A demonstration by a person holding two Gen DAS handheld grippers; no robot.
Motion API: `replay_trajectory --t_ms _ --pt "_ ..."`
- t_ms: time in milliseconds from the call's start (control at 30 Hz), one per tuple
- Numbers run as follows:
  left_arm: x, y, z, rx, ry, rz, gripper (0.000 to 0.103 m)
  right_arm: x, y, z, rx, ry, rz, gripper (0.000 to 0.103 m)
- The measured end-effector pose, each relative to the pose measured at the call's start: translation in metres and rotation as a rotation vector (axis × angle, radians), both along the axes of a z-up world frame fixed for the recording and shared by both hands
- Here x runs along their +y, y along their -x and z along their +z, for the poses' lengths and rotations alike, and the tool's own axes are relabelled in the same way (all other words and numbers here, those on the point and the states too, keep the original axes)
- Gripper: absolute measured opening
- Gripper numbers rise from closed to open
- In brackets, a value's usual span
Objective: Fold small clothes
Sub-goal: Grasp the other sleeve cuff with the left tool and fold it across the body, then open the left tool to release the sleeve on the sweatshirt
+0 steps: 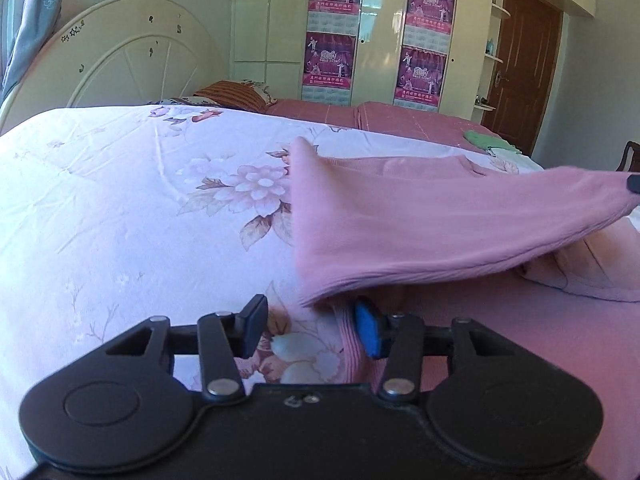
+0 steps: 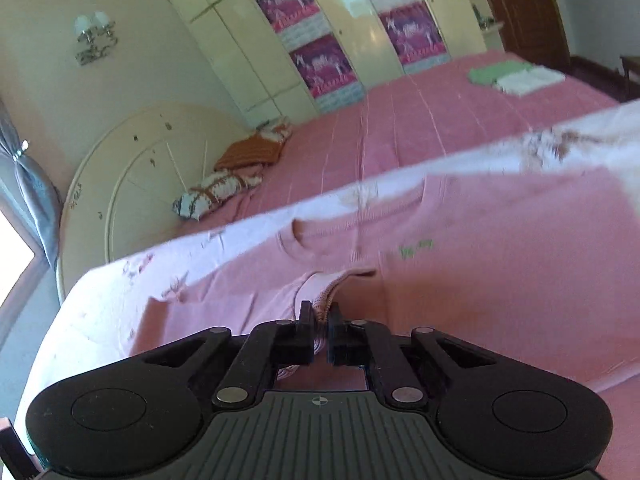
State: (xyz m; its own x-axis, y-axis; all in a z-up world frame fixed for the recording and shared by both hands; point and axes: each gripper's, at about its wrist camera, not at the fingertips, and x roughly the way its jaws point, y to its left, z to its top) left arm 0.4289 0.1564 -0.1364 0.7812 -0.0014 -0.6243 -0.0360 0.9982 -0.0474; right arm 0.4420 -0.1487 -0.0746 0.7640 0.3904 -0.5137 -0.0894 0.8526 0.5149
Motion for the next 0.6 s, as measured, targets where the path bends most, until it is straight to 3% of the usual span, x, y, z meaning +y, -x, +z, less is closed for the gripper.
replay_trajectory --t_ms 100,133,200,300,367,467,600 --pt "0.002 0.001 0.0 -0.004 0.001 -0.017 0.043 -0.016 0.011 0.013 -0.063 0.076 -0.066 0.005" --pt "0.001 0.001 0.001 -0.005 0.001 -0.024 0.042 -0.019 0.008 0.006 -0.03 0.107 -0.064 0.005" --pt "-0.002 0.0 0.004 -0.017 0.003 -0.042 0.037 -0.025 0.001 -0.015 0.065 0.078 -0.056 0.005" --pt "-0.008 0.002 0.011 -0.056 -0.008 -0.075 0.032 -0.023 0.004 -0.028 0.086 0.094 -0.058 0.005" --pt "-0.014 -0.005 0.01 -0.029 -0.038 -0.09 0.032 -0.025 0.007 -0.033 0.093 0.08 -0.068 0.005" --pt "-0.012 -0.016 0.005 0.027 0.006 -0.083 0.016 -0.029 0.01 -0.037 0.098 0.077 -0.075 0.005" --pt "-0.006 -0.019 0.001 0.031 0.055 -0.059 0.016 -0.031 0.015 -0.031 0.089 0.083 -0.074 0.005"
